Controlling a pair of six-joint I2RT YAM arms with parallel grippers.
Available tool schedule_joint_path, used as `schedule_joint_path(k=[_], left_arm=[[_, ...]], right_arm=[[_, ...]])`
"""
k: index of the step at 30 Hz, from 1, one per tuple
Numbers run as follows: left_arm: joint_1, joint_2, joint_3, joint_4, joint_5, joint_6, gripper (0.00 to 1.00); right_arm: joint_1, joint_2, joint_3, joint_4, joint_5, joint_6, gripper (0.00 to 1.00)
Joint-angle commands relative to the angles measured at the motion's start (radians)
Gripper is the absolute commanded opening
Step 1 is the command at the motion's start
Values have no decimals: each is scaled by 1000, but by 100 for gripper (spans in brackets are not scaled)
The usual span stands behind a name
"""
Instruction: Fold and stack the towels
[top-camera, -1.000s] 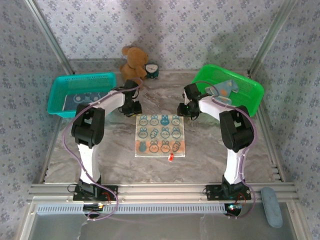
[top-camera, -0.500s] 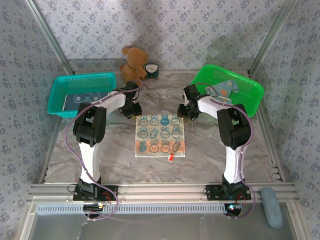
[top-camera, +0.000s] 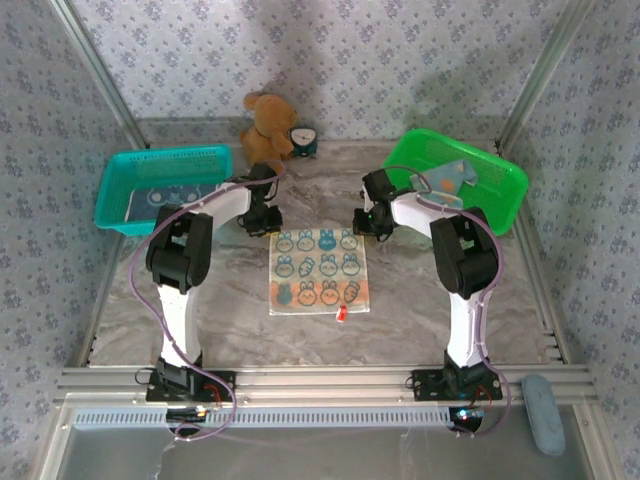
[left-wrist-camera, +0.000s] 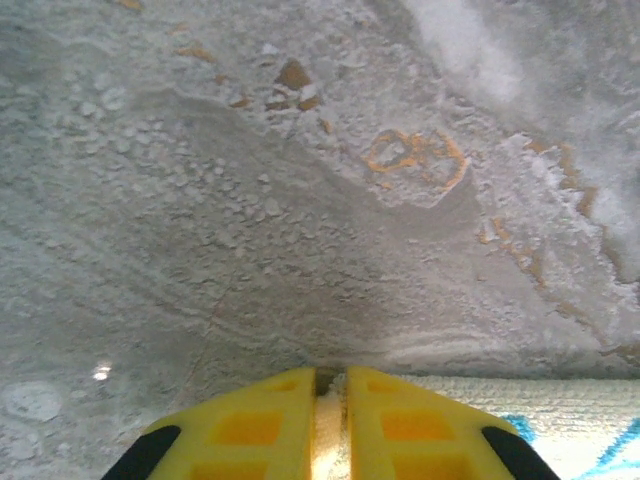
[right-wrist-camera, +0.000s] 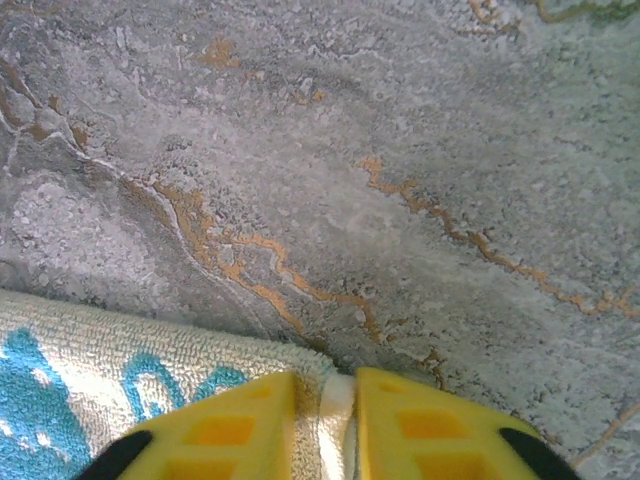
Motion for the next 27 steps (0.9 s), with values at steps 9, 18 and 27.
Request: schedule_joint_path(k=[9, 18, 27], left_arm=[[-18, -27, 11, -16, 25, 3, 0], [10, -66, 152, -93, -2, 51, 0], [22, -164, 42, -35, -11, 80, 0]], right_arm=[[2, -11, 38, -24, -4, -45, 0], [-24, -80, 93, -15, -12, -97, 0], [-29, -186, -26, 77, -11, -95, 0]])
